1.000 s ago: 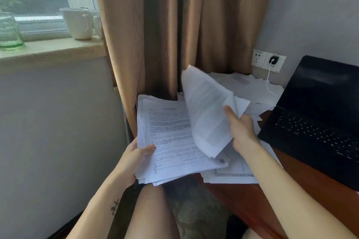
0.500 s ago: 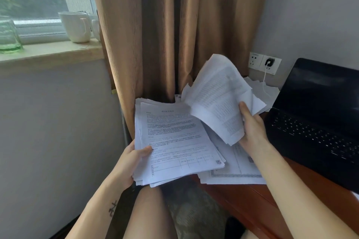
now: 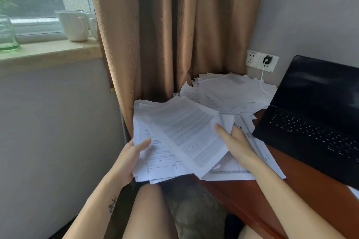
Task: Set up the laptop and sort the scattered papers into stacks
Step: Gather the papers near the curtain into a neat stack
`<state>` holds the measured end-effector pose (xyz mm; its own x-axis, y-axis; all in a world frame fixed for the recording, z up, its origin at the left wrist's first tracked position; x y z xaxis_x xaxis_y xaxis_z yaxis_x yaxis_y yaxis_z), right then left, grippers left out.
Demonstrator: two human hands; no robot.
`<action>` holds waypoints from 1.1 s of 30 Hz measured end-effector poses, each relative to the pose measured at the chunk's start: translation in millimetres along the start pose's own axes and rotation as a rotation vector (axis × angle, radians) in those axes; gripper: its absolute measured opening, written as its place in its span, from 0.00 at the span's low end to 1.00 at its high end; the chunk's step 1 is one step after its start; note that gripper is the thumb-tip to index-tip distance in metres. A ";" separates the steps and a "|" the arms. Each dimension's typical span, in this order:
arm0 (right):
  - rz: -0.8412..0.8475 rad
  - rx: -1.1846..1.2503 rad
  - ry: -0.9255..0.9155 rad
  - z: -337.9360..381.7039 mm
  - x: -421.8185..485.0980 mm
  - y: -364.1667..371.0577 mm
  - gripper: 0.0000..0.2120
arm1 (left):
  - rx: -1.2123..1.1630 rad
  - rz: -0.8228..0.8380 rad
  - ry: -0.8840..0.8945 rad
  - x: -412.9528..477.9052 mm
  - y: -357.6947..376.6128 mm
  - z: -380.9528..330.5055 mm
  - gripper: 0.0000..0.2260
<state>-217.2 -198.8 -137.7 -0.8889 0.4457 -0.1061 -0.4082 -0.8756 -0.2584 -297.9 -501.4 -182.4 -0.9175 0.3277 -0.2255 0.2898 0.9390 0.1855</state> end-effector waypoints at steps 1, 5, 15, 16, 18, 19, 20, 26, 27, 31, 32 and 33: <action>0.005 -0.007 0.023 -0.6 0.7 -1.8 0.18 | 0.011 0.000 0.012 -0.1 0.3 -0.4 0.13; -0.009 0.083 0.114 3.9 10.5 -10.2 0.39 | 0.071 -0.023 0.041 0.3 0.5 -0.6 0.16; -0.175 -0.145 -0.008 4.0 9.8 4.1 0.10 | 0.050 -0.057 0.028 -0.9 1.0 0.8 0.11; -0.124 -0.183 -0.025 2.6 8.7 11.8 0.08 | 0.046 -0.063 0.022 -1.3 0.9 1.4 0.12; -0.089 -0.279 -0.051 3.4 6.6 17.7 0.06 | 0.047 -0.067 0.010 -1.1 0.4 2.6 0.13; -0.087 -0.316 -0.072 6.3 5.7 17.8 0.06 | 0.053 -0.066 0.009 -0.9 0.5 3.0 0.13; -0.085 -0.343 -0.097 9.4 4.5 17.0 0.06 | 0.061 -0.066 0.011 -0.4 0.3 3.4 0.12; 0.023 -0.852 -0.249 12.8 -6.3 32.0 0.17 | 0.107 -0.032 -0.007 -0.4 -1.8 3.3 0.15; 0.039 -0.915 -0.279 12.2 -8.3 35.0 0.17 | 0.113 -0.024 -0.007 -0.1 -2.1 3.8 0.16; 0.043 -0.918 -0.324 13.7 -12.7 31.5 0.17 | 0.118 -0.005 0.023 -0.9 -1.3 1.4 0.17; 0.044 -0.872 -0.309 12.5 -14.0 27.5 0.17 | 0.113 -0.011 0.032 -1.7 -1.8 0.2 0.18; 0.045 -0.831 -0.294 9.5 -15.6 21.6 0.16 | 0.104 -0.023 0.042 -2.3 -3.6 -0.5 0.19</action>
<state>-214.2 -226.4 -132.4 -0.9646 0.2483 0.0889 -0.1902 -0.4212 -0.8868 -296.9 -505.6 -182.1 -0.9342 0.3030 -0.1882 0.2929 0.9528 0.0801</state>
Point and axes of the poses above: each hand's wrist, its own x-axis towards the middle knuckle, its own y-axis out of the palm, z = x × y, the point moved 7 cm from there along x, towards the middle knuckle, and after that the axes turned 7 degrees about y, right-handed, at the moved point
